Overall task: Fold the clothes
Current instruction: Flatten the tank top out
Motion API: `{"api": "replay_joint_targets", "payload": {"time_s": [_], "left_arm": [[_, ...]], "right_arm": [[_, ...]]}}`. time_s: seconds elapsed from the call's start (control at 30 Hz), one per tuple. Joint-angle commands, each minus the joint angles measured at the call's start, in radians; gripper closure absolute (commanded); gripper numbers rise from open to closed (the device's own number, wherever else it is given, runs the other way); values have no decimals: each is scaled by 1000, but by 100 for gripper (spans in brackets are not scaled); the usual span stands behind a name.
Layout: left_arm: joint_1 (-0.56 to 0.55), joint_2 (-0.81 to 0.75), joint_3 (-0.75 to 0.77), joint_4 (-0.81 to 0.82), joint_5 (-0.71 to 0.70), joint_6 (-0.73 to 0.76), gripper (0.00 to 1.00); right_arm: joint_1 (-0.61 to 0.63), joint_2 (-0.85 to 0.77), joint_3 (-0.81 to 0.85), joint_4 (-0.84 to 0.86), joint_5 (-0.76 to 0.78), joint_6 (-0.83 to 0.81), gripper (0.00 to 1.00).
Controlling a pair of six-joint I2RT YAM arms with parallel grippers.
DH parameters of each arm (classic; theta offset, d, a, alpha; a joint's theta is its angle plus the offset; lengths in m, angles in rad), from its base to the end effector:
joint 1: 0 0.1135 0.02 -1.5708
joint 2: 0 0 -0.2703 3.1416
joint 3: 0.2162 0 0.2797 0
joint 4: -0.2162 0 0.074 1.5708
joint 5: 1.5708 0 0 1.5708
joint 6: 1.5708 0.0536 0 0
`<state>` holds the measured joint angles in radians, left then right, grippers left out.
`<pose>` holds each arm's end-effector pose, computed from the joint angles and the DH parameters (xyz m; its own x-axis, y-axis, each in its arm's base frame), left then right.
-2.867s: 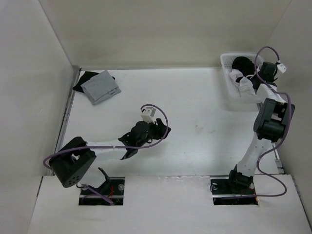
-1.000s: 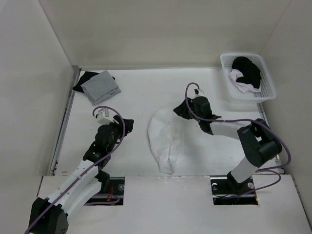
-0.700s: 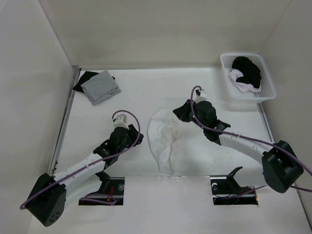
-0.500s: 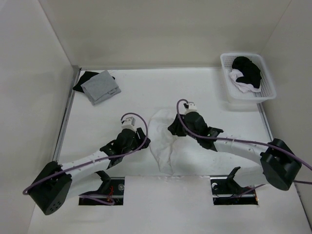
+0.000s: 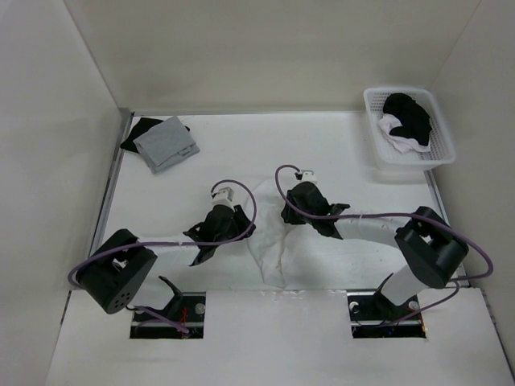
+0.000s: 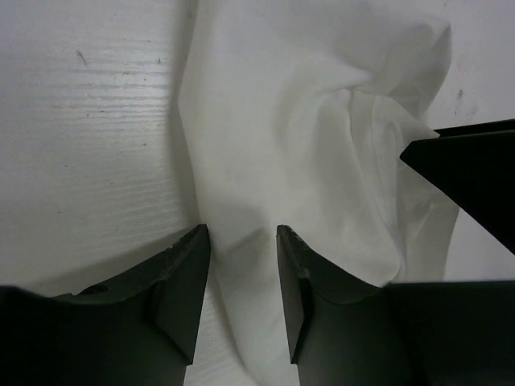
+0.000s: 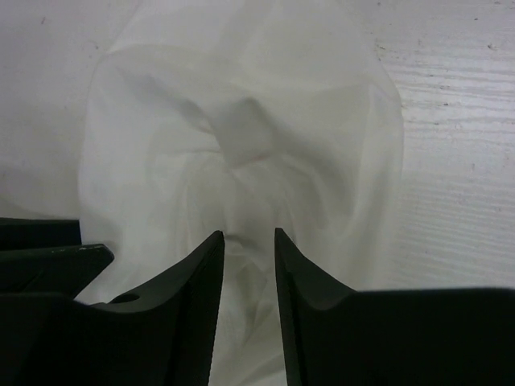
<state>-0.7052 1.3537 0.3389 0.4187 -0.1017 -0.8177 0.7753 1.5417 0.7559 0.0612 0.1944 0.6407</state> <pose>0.2033 -0.1659 0.1056 -0.7162 -0.3435 -0.6075 0.0854 0.8208 -0.5648 0.2518 0.2323 0.1489 -0.7283 0.1075 -0.6768 -0.1847 0.9203 0.3449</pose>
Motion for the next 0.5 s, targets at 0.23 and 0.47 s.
{"api": "replay_joint_targets", "payload": {"time_s": [0.23, 0.47], "left_arm": [[134, 6, 109, 32, -15, -61, 96], [304, -154, 250, -60, -27, -90, 97]], "right_arm": [[8, -135, 37, 170, 86, -91, 98], [20, -540, 56, -49, 7, -105, 97]]}}
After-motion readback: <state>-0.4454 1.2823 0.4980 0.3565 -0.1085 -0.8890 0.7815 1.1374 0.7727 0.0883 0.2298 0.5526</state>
